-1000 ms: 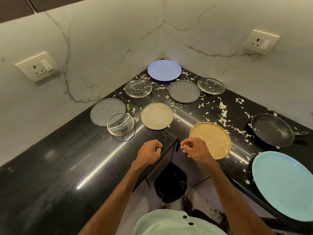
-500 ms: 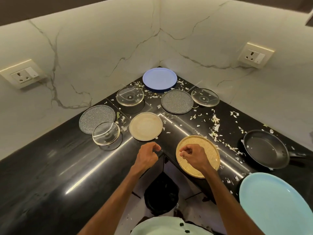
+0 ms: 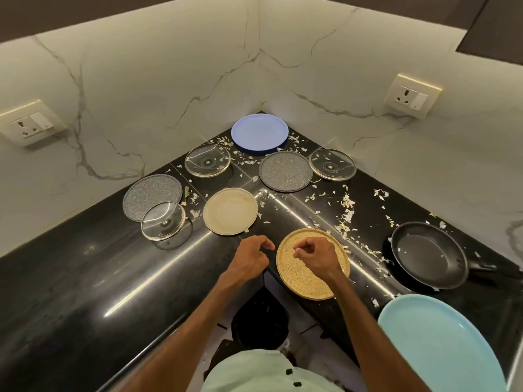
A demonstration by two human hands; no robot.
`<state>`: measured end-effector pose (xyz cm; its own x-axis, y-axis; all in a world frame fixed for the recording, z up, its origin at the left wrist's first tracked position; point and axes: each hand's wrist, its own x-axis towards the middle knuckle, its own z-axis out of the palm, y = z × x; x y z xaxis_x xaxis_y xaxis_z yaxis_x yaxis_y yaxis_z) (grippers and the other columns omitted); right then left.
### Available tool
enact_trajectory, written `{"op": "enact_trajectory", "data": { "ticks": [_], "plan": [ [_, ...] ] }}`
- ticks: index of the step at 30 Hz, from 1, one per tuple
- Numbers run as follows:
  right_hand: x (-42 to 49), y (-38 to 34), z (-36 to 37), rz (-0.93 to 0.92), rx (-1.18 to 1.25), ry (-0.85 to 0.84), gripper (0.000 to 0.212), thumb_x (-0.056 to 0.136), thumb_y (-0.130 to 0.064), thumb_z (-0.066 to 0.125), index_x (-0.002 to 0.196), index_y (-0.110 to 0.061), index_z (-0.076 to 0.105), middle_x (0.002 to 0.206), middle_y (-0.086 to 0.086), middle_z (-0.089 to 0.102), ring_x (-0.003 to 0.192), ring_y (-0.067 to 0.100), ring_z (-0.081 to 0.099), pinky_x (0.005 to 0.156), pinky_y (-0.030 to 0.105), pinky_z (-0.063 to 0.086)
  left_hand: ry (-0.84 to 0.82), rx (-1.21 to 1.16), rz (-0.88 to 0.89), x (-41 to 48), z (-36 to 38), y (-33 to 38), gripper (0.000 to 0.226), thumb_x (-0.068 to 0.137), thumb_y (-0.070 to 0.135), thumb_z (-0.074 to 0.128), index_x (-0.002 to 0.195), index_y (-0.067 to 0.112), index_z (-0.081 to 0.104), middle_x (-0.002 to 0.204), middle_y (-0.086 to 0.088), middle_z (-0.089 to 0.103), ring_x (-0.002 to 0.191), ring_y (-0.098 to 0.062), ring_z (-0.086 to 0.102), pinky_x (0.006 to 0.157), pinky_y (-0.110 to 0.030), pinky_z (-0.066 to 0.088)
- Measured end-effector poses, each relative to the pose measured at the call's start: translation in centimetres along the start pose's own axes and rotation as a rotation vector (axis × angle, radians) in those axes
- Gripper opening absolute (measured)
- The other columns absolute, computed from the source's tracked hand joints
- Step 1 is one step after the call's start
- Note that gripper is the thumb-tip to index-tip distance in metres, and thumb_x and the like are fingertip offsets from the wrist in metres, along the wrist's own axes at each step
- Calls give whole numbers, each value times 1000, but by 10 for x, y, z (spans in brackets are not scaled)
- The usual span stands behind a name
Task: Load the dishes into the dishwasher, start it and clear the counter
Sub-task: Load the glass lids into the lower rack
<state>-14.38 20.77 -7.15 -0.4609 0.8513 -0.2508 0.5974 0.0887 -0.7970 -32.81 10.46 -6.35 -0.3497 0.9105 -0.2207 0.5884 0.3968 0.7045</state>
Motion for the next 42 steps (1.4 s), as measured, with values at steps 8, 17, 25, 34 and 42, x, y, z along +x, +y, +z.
{"op": "enact_trajectory", "data": {
  "ticks": [8, 17, 25, 34, 42],
  "plan": [
    [12, -41, 35, -27, 48, -50, 34, 95, -44, 66, 72, -21, 76, 62, -7, 73, 62, 9, 71, 68, 38, 61, 96, 2, -134, 0, -29, -38, 32, 82, 8, 53, 97, 30, 71, 99, 14, 69, 84, -2, 62, 83, -27, 53],
    [56, -110, 112, 0, 43, -91, 36, 102, -42, 54, 85, -20, 77, 69, -8, 76, 73, 4, 72, 83, 43, 60, 247, -159, -494, 13, -103, -158, 12, 80, 17, 62, 75, 27, 67, 79, 9, 67, 78, -12, 64, 76, -35, 54],
    [74, -136, 180, 57, 25, -195, 23, 97, -29, 59, 87, -19, 77, 74, -6, 77, 74, 5, 72, 81, 39, 62, 209, -1219, -1080, 37, -168, -254, 60, 85, 49, 73, 123, 10, 48, 117, -15, 60, 95, -29, 63, 82, -45, 56],
    [106, -152, 205, 212, 126, -203, 14, 97, -20, 64, 93, -13, 77, 79, -2, 78, 77, 12, 73, 63, 23, 60, 326, -1247, -845, 60, -185, -240, 19, 95, -3, 56, 113, -4, 63, 99, -14, 72, 90, -25, 68, 65, -34, 58],
    [193, -178, 226, 348, 440, -72, 18, 93, -16, 65, 100, -3, 74, 97, 12, 77, 80, 17, 69, 73, 33, 60, 151, -1241, -598, 57, -216, -205, 19, 100, 13, 57, 114, 6, 67, 113, -12, 75, 103, -22, 71, 79, -34, 58]
  ]
}}
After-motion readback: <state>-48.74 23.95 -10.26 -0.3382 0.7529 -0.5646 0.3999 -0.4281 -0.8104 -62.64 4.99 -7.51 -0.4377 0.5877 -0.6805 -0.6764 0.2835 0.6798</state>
